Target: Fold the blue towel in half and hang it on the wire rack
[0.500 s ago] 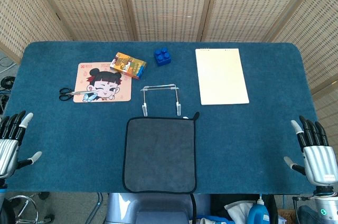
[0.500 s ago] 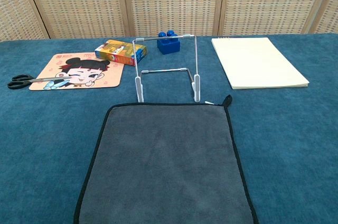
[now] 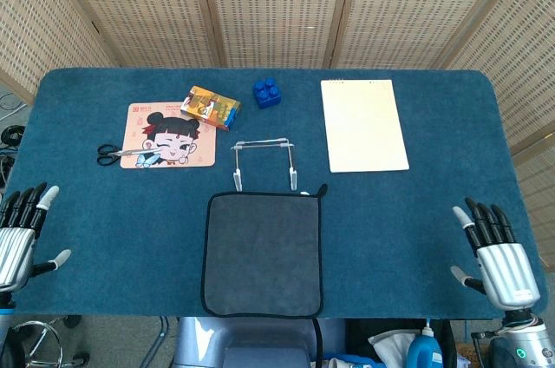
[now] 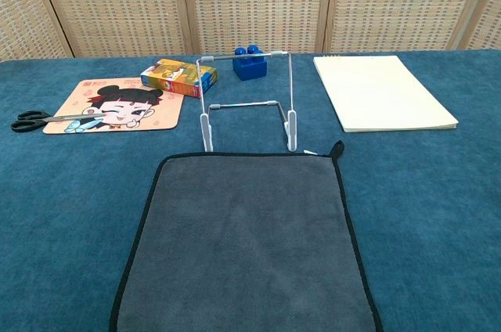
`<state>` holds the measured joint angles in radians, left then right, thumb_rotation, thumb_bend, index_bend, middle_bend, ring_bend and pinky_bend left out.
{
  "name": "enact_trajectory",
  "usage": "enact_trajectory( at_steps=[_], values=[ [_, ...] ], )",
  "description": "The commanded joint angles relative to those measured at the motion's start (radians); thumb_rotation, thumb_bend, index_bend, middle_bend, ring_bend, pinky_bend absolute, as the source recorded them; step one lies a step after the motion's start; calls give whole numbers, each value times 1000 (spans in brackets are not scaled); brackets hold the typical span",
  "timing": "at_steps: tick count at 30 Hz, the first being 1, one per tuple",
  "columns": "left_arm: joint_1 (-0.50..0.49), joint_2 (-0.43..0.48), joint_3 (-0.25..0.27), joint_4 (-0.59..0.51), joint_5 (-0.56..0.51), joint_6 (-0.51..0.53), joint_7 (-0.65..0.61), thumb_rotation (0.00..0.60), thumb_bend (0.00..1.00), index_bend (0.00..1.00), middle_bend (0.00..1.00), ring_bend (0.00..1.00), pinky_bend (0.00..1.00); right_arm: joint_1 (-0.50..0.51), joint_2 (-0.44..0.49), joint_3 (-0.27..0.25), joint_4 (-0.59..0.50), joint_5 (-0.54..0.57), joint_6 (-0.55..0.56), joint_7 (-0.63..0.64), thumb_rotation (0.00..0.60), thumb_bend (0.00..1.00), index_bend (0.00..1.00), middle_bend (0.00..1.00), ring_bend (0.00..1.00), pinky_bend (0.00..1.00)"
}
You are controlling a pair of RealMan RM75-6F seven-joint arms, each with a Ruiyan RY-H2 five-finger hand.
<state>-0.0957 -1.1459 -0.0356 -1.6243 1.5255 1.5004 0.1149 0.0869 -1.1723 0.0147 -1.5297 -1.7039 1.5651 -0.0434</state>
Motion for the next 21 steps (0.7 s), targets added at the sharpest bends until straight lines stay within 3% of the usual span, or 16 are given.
enact_trajectory(
  at_steps=[1,7,21],
  values=[
    [-7,-10,0,0,-8,-15,23,600,169,0,0,0,0,91,-81,-90,121,-249,-36,75,600,0,144,4,0,0],
    [-5,-15,-4,-10,-17,-11,41,600,170,0,0,0,0,166,-170,-121,215,-367,-65,80,600,0,186,27,0,0],
    [-23,-21,-22,-3,-73,-56,47,600,172,0,0,0,0,308,-286,-142,195,-397,-275,-13,600,0,209,56,0,0]
  ],
)
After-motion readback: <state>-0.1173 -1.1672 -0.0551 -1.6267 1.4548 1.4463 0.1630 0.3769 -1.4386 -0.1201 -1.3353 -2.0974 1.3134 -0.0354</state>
